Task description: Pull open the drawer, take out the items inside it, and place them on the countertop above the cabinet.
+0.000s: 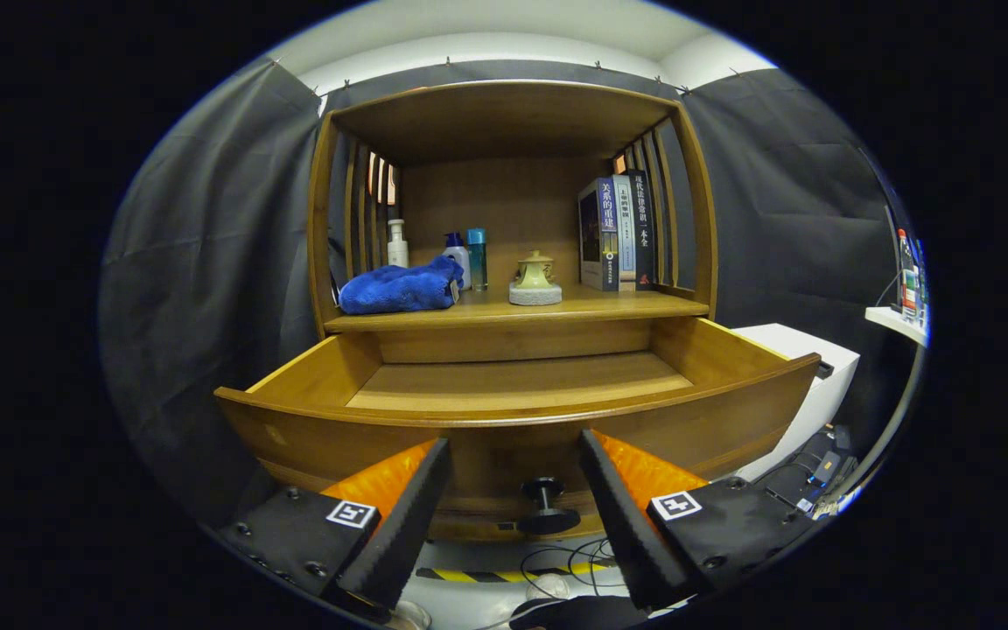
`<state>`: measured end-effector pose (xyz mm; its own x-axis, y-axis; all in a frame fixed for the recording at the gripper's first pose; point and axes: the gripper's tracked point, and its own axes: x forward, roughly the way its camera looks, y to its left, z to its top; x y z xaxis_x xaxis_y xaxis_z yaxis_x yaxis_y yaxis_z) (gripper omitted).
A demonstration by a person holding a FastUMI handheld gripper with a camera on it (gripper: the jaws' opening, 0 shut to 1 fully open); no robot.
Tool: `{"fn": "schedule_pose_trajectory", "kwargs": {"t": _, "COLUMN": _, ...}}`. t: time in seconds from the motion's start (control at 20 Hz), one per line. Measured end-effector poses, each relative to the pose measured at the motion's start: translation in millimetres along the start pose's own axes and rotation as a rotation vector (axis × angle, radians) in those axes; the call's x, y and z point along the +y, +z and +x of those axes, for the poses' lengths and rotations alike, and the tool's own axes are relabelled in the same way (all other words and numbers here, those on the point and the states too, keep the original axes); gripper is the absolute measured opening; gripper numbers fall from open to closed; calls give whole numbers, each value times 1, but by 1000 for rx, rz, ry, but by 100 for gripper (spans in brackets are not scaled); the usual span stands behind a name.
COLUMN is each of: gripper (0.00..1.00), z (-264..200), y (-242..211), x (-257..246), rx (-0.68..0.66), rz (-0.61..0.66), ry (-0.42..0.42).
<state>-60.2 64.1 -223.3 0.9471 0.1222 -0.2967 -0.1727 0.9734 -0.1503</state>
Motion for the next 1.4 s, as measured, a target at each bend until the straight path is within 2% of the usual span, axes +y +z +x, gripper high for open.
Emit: {"fn": "schedule_pose_trajectory", "kwargs": {"t": 1.4, "gripper": 99, "z": 144, "y": 37, "x": 7, "rx": 22, "rz": -61, "ry": -22}}
